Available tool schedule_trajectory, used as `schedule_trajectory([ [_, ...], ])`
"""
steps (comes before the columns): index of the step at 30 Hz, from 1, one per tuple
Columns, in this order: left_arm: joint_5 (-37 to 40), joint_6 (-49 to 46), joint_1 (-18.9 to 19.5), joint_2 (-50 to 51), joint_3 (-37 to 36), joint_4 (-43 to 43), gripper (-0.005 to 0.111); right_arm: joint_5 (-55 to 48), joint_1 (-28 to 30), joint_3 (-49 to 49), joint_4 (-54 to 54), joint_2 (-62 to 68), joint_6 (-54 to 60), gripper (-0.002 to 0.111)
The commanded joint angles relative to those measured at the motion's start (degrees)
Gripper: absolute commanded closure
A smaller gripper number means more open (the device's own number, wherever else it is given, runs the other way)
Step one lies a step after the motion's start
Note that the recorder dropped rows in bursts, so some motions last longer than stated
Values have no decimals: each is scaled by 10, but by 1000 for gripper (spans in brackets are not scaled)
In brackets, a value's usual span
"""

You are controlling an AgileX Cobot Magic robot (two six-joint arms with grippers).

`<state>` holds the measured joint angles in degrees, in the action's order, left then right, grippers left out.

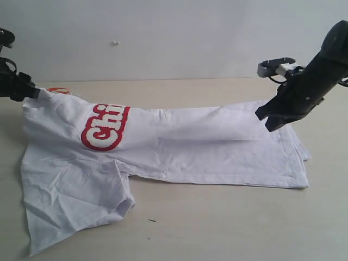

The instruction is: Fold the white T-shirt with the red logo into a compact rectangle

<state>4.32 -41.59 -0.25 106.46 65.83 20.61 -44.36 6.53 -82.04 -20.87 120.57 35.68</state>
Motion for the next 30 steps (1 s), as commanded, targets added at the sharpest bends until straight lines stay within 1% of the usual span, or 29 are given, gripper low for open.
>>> schedule_trajectory([
  [1,111,0,1,-5,28,30,44,43,1,-6,54,44,-46,108],
  [2,132,-16,-1,-5,28,31,44,58,1,-6,68,50,-64,108],
  [3,183,-62,-3,1,28,36,44,86,1,-6,80,56,-90,108],
  [6,261,-131,-4,25,28,65,44,99,1,-6,76,57,-95,108],
  [8,295,-150,-4,44,28,71,44,98,1,-6,76,57,-92,108],
  [10,307,-151,-5,57,28,72,46,94,1,-6,76,57,-89,108],
  [12,315,-151,-5,66,28,86,55,94,1,-6,76,57,-88,108],
  [13,319,-151,-5,68,28,104,67,94,1,-6,76,57,-88,108],
  [15,331,-151,-5,75,28,126,82,95,1,-6,76,57,-88,108],
  [16,346,-151,-5,82,28,136,90,95,1,-6,74,57,-88,108],
  [19,403,-157,-9,109,28,126,106,92,1,-6,74,57,-88,108],
  [23,446,-141,-14,129,28,112,107,87,1,-6,75,56,-88,108],
  [25,449,-109,-15,130,27,88,107,80,1,-6,75,56,-88,108],
  [28,468,-32,-15,133,17,9,107,75,1,-6,78,56,-88,108],
  [29,493,-18,-15,135,10,-27,107,75,1,-6,78,56,-88,108],
  [30,511,-18,-15,138,7,-43,107,75,1,-6,78,56,-88,108],
])
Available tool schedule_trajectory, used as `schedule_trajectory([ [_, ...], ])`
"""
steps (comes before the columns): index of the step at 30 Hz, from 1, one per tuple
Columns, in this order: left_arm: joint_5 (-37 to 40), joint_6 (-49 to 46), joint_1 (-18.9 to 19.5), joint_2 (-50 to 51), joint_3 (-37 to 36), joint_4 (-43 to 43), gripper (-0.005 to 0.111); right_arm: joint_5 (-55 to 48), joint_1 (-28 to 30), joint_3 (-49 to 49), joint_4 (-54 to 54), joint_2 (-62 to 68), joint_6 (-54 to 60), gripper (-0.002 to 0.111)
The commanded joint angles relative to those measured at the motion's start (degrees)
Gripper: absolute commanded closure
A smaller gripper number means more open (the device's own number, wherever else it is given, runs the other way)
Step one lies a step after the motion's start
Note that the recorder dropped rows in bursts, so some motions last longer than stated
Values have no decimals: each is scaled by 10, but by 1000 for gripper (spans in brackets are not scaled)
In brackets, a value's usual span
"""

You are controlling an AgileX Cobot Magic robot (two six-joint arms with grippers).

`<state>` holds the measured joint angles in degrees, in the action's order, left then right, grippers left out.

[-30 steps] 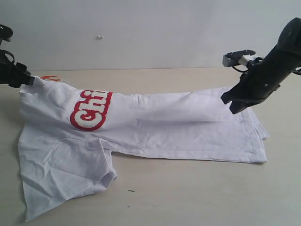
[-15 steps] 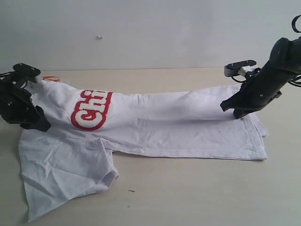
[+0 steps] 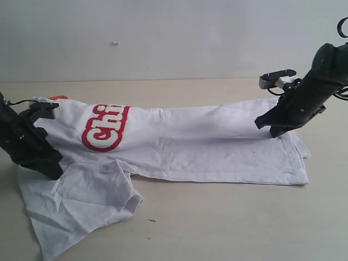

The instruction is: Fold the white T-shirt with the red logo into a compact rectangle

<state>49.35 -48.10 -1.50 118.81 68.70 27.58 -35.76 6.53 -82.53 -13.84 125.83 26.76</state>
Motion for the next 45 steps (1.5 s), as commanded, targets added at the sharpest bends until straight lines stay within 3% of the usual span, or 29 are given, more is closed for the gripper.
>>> schedule_trajectory([
  [1,71,48,-2,14,-25,-119,107,-11,1,-2,8,3,1,108],
  [4,67,46,-2,6,-27,-88,107,-14,1,-2,6,2,1,108],
  [10,55,-50,-2,-51,-27,7,107,-15,1,-7,4,2,1,108],
  [16,-85,-130,-2,-122,-27,118,107,-30,1,-40,-31,-20,1,108],
  [21,-230,-125,-2,-116,-27,210,107,-10,1,-54,-76,-45,1,108],
  [29,-351,-74,-2,7,-20,211,107,8,1,-78,-67,31,1,108],
  [36,-450,-46,16,46,-10,212,107,10,1,-128,-47,102,-6,108],
  [41,-461,-43,54,51,-9,213,107,10,1,-139,69,128,-104,108],
  [45,-441,-56,67,47,-6,206,107,4,1,-139,74,122,-110,108],
])
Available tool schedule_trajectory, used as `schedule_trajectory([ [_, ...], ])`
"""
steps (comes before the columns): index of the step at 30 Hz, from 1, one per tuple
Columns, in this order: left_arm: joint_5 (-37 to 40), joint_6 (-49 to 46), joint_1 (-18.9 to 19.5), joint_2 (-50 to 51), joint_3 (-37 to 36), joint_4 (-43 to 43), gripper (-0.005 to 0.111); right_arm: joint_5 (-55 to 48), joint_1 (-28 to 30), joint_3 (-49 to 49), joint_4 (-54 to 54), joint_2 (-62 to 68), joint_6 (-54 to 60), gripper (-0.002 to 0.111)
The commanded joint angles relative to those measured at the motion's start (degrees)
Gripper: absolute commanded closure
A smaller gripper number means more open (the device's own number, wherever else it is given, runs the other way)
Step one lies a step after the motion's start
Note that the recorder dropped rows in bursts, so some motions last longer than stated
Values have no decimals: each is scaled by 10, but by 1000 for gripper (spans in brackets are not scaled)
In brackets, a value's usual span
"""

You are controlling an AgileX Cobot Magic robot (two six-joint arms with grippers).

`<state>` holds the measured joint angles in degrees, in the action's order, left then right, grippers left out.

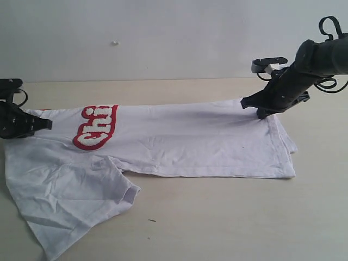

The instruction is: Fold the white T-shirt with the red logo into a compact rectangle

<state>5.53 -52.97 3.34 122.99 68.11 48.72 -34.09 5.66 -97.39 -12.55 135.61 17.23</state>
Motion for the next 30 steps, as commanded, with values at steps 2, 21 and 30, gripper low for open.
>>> schedule_trajectory([
  [2,6,-7,19,-2,0,-5,107,-17,10,10,39,12,-1,108],
  [21,139,-137,-69,1,127,120,107,17,-3,0,-195,-26,146,108],
  [30,135,-57,-41,81,152,20,107,-55,-2,-80,27,46,-9,108],
])
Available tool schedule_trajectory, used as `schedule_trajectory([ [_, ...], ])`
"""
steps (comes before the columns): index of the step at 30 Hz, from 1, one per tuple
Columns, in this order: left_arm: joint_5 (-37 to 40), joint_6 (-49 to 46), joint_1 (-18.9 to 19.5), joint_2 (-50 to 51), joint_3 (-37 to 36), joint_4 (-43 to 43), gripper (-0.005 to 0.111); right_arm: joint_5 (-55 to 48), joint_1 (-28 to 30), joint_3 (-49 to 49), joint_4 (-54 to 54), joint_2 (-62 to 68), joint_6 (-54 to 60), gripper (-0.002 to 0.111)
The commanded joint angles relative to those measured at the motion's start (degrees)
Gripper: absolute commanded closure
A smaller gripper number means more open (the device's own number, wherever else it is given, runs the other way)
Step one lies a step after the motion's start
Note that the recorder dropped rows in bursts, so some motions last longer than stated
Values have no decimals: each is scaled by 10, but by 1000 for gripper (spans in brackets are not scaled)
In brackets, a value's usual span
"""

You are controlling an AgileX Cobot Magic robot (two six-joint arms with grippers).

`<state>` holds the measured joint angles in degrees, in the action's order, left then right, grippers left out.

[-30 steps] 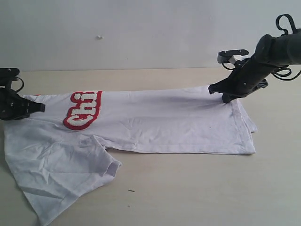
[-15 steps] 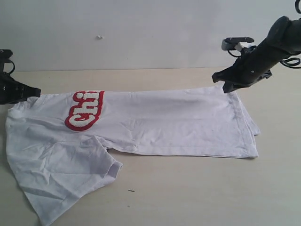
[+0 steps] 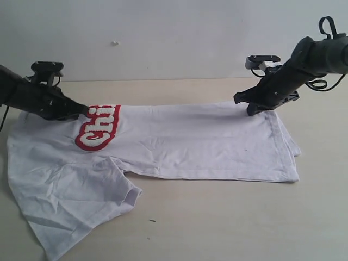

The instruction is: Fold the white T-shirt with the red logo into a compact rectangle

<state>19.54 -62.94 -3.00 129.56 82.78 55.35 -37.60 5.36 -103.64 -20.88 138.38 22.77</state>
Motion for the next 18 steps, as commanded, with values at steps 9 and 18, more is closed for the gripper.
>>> schedule_trajectory([
  [9,5,78,80,19,5,-50,107,-27,20,-19,154,19,-105,108],
  [18,85,70,82,-61,5,-50,107,-88,20,-19,101,-51,-63,108],
])
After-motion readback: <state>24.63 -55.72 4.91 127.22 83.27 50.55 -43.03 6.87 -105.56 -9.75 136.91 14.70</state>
